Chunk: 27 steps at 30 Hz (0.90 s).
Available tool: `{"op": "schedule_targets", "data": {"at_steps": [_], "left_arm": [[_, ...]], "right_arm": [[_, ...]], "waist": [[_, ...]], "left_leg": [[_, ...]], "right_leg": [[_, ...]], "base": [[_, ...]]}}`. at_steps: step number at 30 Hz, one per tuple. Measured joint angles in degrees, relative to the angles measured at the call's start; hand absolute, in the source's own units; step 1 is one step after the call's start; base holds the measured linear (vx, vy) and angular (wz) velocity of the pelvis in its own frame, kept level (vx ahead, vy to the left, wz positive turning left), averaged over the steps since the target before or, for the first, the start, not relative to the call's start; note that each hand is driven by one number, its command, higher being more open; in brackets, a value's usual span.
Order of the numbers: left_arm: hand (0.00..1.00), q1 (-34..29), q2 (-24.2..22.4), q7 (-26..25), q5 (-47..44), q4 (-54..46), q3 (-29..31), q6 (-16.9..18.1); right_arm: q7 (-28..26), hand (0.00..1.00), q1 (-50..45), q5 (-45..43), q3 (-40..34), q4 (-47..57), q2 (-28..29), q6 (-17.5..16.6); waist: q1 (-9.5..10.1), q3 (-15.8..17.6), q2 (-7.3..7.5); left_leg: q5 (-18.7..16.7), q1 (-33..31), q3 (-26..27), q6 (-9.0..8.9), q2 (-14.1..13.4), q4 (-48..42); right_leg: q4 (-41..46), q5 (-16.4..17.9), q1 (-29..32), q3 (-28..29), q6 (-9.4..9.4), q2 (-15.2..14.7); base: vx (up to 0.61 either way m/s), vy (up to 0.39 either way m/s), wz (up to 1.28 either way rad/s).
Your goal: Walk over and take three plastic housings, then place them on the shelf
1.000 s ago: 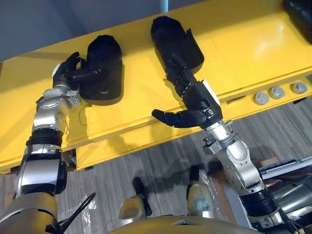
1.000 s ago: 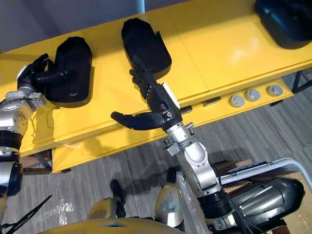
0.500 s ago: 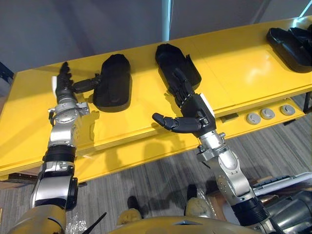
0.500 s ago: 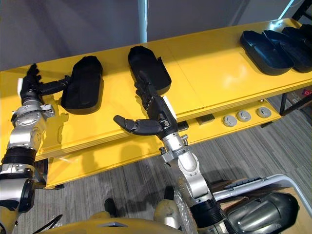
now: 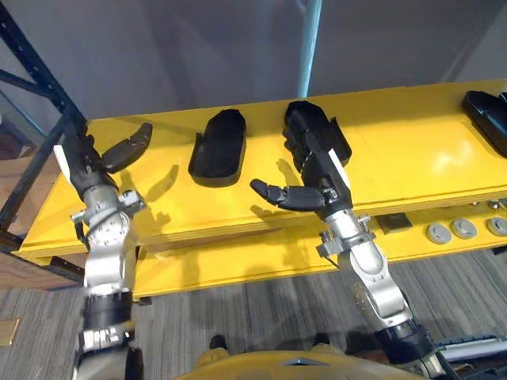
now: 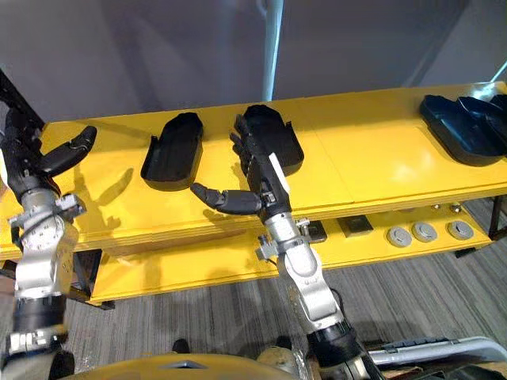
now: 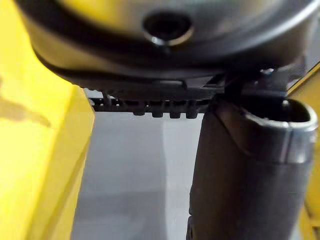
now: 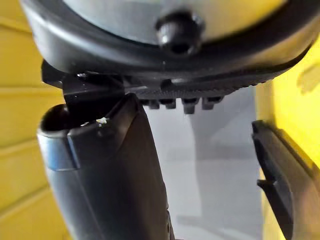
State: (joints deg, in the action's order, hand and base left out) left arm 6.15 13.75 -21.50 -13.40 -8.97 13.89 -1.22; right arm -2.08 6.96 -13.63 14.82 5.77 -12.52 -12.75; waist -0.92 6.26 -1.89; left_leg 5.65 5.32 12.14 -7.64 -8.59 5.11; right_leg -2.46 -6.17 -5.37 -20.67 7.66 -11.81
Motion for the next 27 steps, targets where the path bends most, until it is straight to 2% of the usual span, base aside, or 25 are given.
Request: {"op": "schedule_targets", "data": {"at_steps": [3, 4, 7, 11, 14, 17, 20, 23, 27], "left_arm": [[1.00, -5.6, -3.9, 5.8, -2.2, -7.0, -3.8, 3.1], [1.00, -8.0, -5.1, 9.1, -3.1, -9.5, -6.3, 5.0], [1.00, -9.5, -6.4, 14.7, -4.0, -11.7, -8.7, 7.2], [1.00, -11.4, -6.7, 19.2, -4.6, -11.9, -9.1, 8.8], [1.00, -11.5, -6.7, 21.4, -4.5, -11.9, -9.8, 8.9], [1.00, -11.5, -6.6, 21.3, -7.2, -12.0, -9.8, 9.1], [1.00, -11.5, -6.5, 21.2, -10.7, -12.0, -9.6, 9.5], [1.00, -11.5, -6.5, 21.3, -11.8, -12.0, -9.5, 11.2], [1.00, -11.2, -6.5, 21.7, -11.8, -12.1, -10.0, 11.4]], "right_arm": [[2.8, 1.00, 4.3, 1.9, -1.8, -3.2, 1.0, 1.4], [5.1, 1.00, 6.5, 2.7, -2.7, -5.5, 1.4, 1.9], [8.6, 1.00, 9.9, 4.2, -4.2, -9.3, 2.3, 3.6], [10.5, 1.00, 14.0, 4.3, -5.5, -15.0, 2.3, 4.9], [11.7, 1.00, 19.8, 4.2, -8.4, -20.2, 2.1, 6.0], [12.8, 1.00, 27.1, 4.1, -9.9, -25.3, 1.0, 6.3], [12.9, 1.00, 28.9, 4.0, -9.9, -26.4, 0.2, 6.3], [12.9, 1.00, 30.6, 4.0, -9.9, -27.7, -0.1, 6.9], [14.4, 1.00, 34.6, 3.9, -10.3, -32.1, -1.2, 8.0]], "waist": [[1.40, -0.2, 0.20], [2.53, -0.2, 0.21], [3.91, -0.3, 0.08], [4.99, -0.3, 0.13], [6.04, 0.9, 0.28], [7.36, 4.5, 0.30], [8.45, 6.3, 0.39], [8.62, 7.5, 0.33], [8.50, 9.0, -0.16]], "left_leg": [[0.4, -0.8, -1.1, 0.02, 0.0, 0.0], [0.7, -1.3, -1.8, 0.02, 0.0, 0.0], [1.6, -3.0, -4.0, 0.07, 0.0, 0.0], [2.5, -5.0, -6.0, 0.01, 0.0, 0.0], [3.2, -7.1, -7.4, -0.27, 0.0, 0.0], [4.0, -8.6, -8.1, -0.12, 0.0, 0.0], [4.5, -9.0, -8.6, 0.29, 0.2, -0.2], [4.6, -9.1, -9.0, 0.40, 0.3, -0.2], [4.7, -9.1, -9.5, 0.39, 0.4, -0.2]], "right_leg": [[0.0, 0.1, 0.0, -1.1, -0.16, 0.0], [0.0, 0.2, 0.0, -1.7, -0.23, 0.0], [0.0, 0.3, 0.1, -3.8, -0.46, 0.0], [0.2, 0.3, 0.7, -5.7, -0.46, 0.1], [0.8, 0.3, 2.1, -6.9, -0.53, 0.1], [1.4, 0.1, 3.3, -7.4, -0.62, 0.1], [1.5, -0.1, 3.5, -7.6, -0.70, 0.0], [1.6, -0.2, 3.4, -8.0, -0.50, -0.1], [2.0, -0.1, 3.3, -8.4, -0.59, -0.2]], "base": [[-0.04, -0.001, 0.24], [-0.03, -0.001, 0.25], [-0.05, -0.010, 0.36], [-0.05, -0.006, 0.27], [-0.08, -0.005, 0.23], [-0.09, 0.000, 0.13], [-0.01, -0.003, 0.08], [0.02, -0.009, 0.06], [0.01, -0.008, 0.04]]}}
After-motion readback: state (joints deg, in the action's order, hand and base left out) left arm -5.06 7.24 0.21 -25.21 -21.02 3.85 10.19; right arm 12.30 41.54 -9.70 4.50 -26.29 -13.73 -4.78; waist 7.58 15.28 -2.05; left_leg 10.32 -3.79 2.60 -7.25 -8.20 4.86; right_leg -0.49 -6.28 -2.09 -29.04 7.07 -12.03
